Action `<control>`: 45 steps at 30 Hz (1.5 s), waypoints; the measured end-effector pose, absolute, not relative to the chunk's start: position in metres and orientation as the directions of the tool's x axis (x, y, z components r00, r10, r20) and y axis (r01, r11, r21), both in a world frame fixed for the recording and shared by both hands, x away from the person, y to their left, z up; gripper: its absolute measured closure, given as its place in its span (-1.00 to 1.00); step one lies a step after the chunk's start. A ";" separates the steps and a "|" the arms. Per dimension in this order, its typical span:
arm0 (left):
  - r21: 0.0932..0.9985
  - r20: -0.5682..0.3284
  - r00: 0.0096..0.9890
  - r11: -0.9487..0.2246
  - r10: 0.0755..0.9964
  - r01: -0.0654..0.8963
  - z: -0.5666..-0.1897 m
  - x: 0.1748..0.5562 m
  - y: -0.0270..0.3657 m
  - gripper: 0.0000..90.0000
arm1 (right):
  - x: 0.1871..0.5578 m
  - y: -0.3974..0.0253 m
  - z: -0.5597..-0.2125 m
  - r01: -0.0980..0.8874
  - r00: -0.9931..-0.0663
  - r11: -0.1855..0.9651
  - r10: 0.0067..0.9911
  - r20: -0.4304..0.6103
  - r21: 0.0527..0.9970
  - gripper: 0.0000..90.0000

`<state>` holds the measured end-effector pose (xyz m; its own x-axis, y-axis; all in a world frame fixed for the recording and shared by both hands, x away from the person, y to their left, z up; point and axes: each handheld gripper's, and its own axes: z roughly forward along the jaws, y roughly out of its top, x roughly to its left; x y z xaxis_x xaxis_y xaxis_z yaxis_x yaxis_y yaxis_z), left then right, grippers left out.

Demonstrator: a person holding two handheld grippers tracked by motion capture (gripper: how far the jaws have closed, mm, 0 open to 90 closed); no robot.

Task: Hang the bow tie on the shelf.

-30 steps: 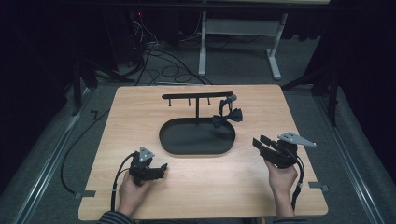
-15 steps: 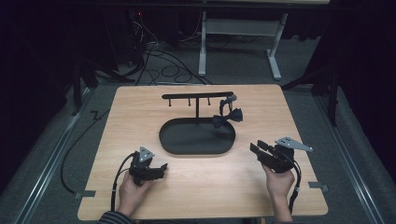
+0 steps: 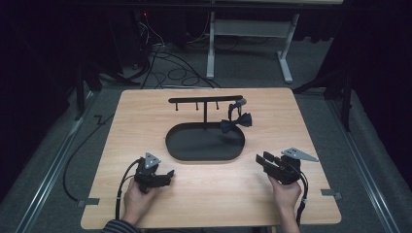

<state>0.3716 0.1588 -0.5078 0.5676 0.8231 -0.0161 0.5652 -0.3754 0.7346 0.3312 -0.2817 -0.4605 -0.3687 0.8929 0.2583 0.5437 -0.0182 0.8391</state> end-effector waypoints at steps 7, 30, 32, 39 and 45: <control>0.734 -0.016 0.568 -0.376 0.823 0.565 -0.508 0.372 0.159 -0.55 | 0.331 -0.279 -0.468 0.562 -0.369 -0.020 0.889 0.271 0.827 0.35; 0.734 -0.016 0.568 -0.376 0.823 0.565 -0.508 0.372 0.159 -0.55 | 0.331 -0.270 -0.495 0.622 -0.361 0.007 0.890 0.279 0.783 0.31; 0.734 -0.016 0.568 -0.376 0.823 0.565 -0.508 0.372 0.159 -0.55 | 0.331 -0.269 -0.498 0.634 -0.355 0.010 0.892 0.280 0.773 0.30; 0.734 -0.018 0.567 -0.374 0.823 0.566 -0.508 0.372 0.159 -0.55 | 0.335 -0.260 -0.502 0.649 -0.363 0.085 0.908 0.209 0.756 0.26; 0.734 -0.016 0.568 -0.376 0.823 0.565 -0.508 0.372 0.159 -0.55 | 0.338 -0.247 -0.502 0.642 -0.381 0.193 0.920 0.090 0.742 0.12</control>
<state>0.3716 0.1588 -0.5078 0.5677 0.8231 -0.0158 0.5651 -0.3757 0.7345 0.3377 -0.2467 -0.5022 -0.3809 0.9203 0.0897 0.6420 0.1934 0.7419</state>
